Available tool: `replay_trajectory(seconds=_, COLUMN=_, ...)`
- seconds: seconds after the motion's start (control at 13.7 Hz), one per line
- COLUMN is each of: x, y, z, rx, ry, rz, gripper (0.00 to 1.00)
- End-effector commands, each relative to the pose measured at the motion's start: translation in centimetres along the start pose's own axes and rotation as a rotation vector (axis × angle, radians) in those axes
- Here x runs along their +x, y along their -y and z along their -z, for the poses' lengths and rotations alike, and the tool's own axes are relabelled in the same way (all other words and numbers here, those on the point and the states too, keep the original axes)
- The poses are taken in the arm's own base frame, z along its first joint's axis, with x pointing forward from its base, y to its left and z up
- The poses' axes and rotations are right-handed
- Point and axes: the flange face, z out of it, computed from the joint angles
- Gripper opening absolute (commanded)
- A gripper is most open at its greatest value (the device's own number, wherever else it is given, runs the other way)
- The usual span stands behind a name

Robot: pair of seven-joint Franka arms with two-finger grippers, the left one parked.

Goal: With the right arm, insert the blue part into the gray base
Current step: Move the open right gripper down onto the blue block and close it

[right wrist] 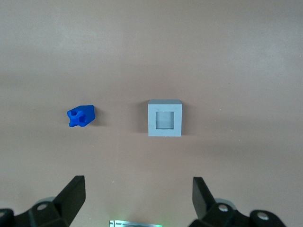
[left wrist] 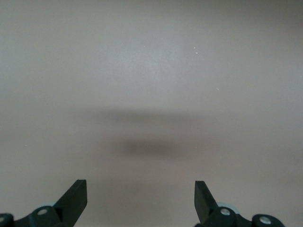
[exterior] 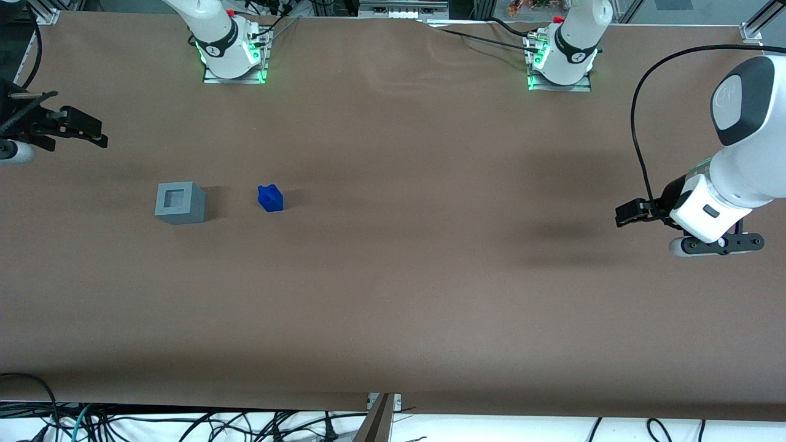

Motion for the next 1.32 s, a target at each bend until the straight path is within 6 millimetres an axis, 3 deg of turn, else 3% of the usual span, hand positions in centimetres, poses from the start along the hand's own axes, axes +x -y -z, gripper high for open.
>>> replay_trajectory(seconds=0.0, x=-0.2, y=1.8, z=-0.4, rx=0.009, ry=0.027, rz=0.029, gripper=1.0)
replay_trajectory(seconds=0.15, x=0.0, y=4.9, z=-2.5, rx=0.011, ry=0.126, rz=0.072, gripper=1.0)
replay_trajectory(seconds=0.37, x=2.4, y=11.5, z=-7.3, rx=-0.02, ry=0.167, rz=0.065, gripper=1.0)
replay_trajectory(seconds=0.59, x=2.8, y=16.5, z=-15.1, rx=-0.042, ry=0.128, rz=0.022, gripper=1.0)
replay_trajectory(seconds=0.95, x=0.1, y=20.5, z=-29.3, rx=-0.019, ry=-0.008, rz=0.001, gripper=1.0)
replay_trajectory(seconds=1.24, x=-0.5, y=20.3, z=-35.0, rx=-0.021, ry=-0.015, rz=0.004, gripper=1.0)
